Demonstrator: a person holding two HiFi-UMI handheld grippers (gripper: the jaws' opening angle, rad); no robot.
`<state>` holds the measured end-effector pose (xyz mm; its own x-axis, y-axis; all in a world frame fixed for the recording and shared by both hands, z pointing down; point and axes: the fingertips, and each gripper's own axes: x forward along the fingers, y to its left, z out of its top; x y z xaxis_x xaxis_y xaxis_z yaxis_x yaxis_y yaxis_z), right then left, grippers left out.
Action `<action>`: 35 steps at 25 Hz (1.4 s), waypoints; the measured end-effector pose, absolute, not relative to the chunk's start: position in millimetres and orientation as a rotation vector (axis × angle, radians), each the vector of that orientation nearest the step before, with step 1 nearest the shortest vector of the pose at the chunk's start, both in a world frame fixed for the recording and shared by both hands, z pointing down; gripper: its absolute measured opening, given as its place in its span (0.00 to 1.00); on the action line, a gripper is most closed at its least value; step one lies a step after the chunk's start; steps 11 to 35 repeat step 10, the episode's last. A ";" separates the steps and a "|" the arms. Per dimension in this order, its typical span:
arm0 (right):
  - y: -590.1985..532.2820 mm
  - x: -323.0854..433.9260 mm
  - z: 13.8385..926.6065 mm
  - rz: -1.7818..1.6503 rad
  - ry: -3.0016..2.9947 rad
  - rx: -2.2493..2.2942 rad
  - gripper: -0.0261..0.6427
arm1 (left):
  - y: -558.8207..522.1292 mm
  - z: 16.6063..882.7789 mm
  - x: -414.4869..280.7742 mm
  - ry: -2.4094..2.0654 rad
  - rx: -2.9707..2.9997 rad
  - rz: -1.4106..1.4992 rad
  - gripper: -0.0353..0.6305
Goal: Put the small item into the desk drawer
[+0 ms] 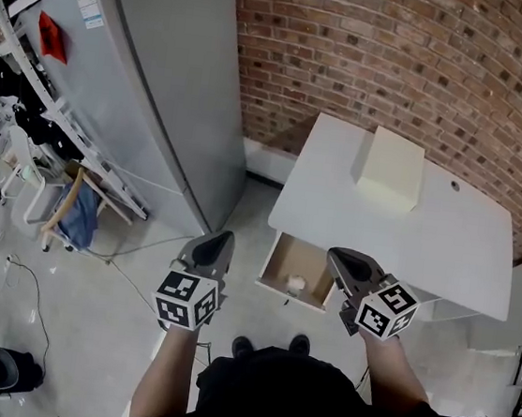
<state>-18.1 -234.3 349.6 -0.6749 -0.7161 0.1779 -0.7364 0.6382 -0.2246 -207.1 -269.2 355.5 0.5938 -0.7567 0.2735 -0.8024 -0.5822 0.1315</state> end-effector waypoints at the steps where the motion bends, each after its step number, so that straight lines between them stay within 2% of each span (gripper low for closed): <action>1: -233.3 -17.0 350.7 0.435 -2.778 1.230 0.06 | -268.5 356.5 -205.4 -1.286 2.581 0.278 0.07; 35: -227.0 -14.0 355.1 0.438 -2.788 1.219 0.06 | -264.5 367.5 -204.1 -1.292 2.531 0.270 0.07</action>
